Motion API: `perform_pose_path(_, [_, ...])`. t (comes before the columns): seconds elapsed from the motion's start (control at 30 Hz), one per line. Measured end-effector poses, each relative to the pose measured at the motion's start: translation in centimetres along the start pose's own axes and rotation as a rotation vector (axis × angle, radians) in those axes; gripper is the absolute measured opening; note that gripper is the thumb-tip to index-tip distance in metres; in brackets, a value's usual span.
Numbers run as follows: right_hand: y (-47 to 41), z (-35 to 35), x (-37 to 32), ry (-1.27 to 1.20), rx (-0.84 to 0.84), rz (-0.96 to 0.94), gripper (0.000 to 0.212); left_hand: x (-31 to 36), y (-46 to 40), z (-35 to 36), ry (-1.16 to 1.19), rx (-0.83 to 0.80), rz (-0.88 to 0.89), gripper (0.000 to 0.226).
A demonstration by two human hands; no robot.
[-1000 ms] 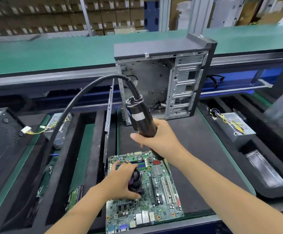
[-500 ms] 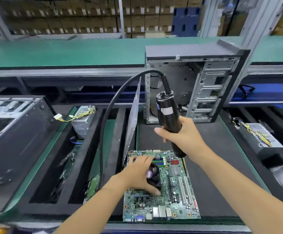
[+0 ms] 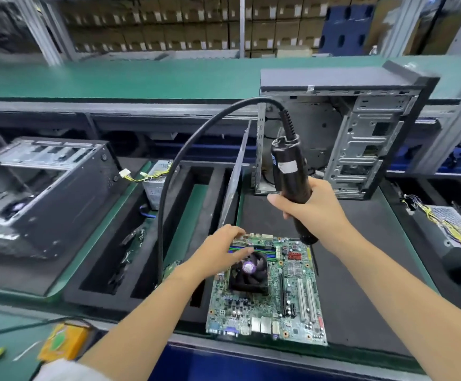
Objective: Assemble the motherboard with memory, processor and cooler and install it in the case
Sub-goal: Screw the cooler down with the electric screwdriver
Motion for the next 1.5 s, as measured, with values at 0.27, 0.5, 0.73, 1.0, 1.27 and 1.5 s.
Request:
perform_pose_path(0.27, [-0.9,5.7,-1.6,-0.092,0.072,0.031,0.022,-8.6,5.3,-6.1,0.104,0.083,-0.083,0.036])
perform_pose_path(0.5, [-0.6,12.8,-2.0,-0.136,0.144,0.069,0.024,-14.3,7.6,-9.9,0.107,0.011,-0.032,0.035])
perform_pose_path(0.73, [-1.7,17.8,-3.3,-0.178,0.164,0.08,0.021,-16.0,8.1,-10.3,0.101,-0.055,-0.02,0.041])
perform_pose_path(1.0, [-4.0,21.8,-3.5,-0.235,0.127,0.065,0.02,-19.5,8.6,-13.6,0.055,-0.035,-0.062,0.049])
perform_pose_path(1.27, [-5.5,26.5,-5.2,-0.26,0.118,0.032,0.029,-22.8,8.7,-14.4,-0.131,-0.125,0.029,0.101])
perform_pose_path(1.5, [-6.2,29.9,-6.9,-0.275,0.049,-0.012,0.008,-26.8,10.2,-16.6,-0.099,-0.154,-0.012,0.113])
Point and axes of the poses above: each hand's wrist, its own y-axis away from the middle knuckle, its own z-axis out of the palm, x = y × z, the point moved 5 cm from there along -y, towards the middle knuckle, and after that the axes turned 1 degree about -x, right-handed, at the moved point
